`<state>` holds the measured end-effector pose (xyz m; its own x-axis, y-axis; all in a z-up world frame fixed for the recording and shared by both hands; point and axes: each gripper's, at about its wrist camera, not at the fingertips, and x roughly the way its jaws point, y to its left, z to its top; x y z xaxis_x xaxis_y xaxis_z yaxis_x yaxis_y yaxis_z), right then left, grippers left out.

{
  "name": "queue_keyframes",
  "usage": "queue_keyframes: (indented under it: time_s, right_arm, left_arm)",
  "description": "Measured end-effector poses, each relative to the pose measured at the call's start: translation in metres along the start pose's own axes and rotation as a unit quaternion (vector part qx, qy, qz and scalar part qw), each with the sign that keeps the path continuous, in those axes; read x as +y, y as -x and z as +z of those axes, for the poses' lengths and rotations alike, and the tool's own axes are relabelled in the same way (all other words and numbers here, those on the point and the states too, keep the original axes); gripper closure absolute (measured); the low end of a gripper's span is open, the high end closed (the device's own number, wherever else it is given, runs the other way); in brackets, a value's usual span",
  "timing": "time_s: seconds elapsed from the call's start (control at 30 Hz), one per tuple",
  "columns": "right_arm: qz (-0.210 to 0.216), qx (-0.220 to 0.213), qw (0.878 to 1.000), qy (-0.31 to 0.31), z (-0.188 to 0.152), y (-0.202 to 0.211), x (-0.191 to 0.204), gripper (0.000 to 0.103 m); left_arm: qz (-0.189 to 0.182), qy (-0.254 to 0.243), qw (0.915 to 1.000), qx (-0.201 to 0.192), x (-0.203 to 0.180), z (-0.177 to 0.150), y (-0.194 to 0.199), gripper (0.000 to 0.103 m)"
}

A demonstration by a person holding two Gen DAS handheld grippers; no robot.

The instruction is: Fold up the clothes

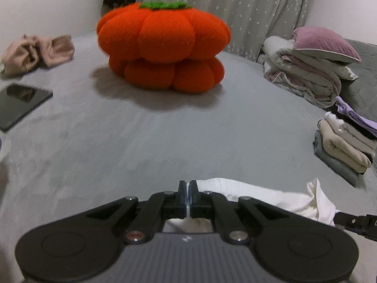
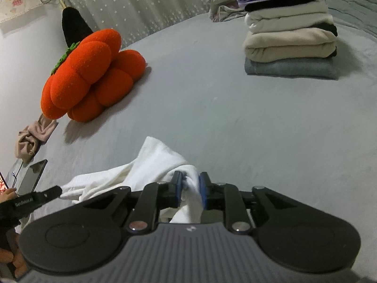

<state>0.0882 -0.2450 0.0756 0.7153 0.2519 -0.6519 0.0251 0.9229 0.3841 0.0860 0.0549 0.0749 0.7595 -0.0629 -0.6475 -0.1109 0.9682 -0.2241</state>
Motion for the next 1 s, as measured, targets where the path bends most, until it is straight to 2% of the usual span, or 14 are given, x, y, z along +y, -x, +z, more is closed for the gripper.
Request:
queue_keyframes:
  time_s: [0.03,0.1,0.13,0.17,0.2,0.4,0.8,1.0]
  right_arm:
    - [-0.005,-0.002,1.000,0.002,0.000,0.000,0.000,0.081]
    - [-0.007,-0.006,1.000,0.005,-0.001,0.001,0.001,0.073]
    - [-0.005,-0.009,1.000,0.003,-0.001,0.003,0.002,0.057]
    - [-0.003,-0.013,1.000,0.001,-0.002,0.004,0.002,0.046]
    - [0.001,-0.015,1.000,0.000,-0.002,0.006,0.003,0.044]
    - [0.037,0.000,0.999,0.010,-0.010,0.003,0.019,0.042]
    - [0.031,0.034,0.998,0.041,-0.022,-0.012,0.030,0.042]
    - [0.042,0.044,0.997,0.052,-0.028,-0.011,0.036,0.042]
  left_arm:
    - [-0.003,0.003,1.0000,0.005,0.003,0.000,-0.002,0.102]
    - [-0.008,0.006,0.9999,0.012,0.007,-0.002,-0.004,0.102]
    - [-0.011,0.007,0.9998,0.017,0.008,-0.002,-0.006,0.102]
    - [-0.014,0.009,0.9996,0.021,0.009,-0.003,-0.008,0.102]
    - [-0.017,0.010,0.9995,0.026,0.010,-0.004,-0.009,0.102]
    - [-0.026,0.009,0.9990,0.034,0.013,-0.007,-0.011,0.101]
    - [-0.027,0.024,0.9993,0.013,0.023,-0.003,0.003,0.101]
    - [-0.024,0.027,0.9993,0.007,0.024,-0.001,0.004,0.101]
